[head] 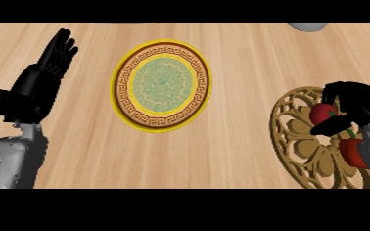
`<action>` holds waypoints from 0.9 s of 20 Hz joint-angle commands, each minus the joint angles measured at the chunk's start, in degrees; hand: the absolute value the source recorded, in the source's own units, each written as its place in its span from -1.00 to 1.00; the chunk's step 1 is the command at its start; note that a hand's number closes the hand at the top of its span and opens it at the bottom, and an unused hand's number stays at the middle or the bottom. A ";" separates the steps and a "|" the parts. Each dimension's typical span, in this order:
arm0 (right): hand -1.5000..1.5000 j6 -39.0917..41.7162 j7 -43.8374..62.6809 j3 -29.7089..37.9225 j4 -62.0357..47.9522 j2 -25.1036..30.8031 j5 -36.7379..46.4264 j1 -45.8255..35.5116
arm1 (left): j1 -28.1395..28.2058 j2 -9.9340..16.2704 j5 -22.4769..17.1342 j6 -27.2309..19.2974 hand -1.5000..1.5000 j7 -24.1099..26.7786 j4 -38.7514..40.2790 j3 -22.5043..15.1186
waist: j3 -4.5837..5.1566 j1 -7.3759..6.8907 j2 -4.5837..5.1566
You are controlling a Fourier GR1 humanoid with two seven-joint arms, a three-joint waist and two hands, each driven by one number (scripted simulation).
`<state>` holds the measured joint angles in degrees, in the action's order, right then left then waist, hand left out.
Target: Pick the tomato from the placemat and place it in the plate
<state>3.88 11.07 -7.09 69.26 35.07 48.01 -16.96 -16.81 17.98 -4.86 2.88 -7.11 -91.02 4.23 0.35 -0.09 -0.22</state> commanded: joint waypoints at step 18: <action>1.00 7.47 5.91 -2.06 35.98 -16.26 -15.66 -6.34 | 0.78 0.08 0.51 2.19 0.00 1.16 0.99 1.73 | -0.32 0.15 0.15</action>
<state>10.71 13.01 -5.76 100.59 23.17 31.66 -22.20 -15.65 17.66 -4.13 3.76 -7.03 -91.92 5.20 0.04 0.20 -0.19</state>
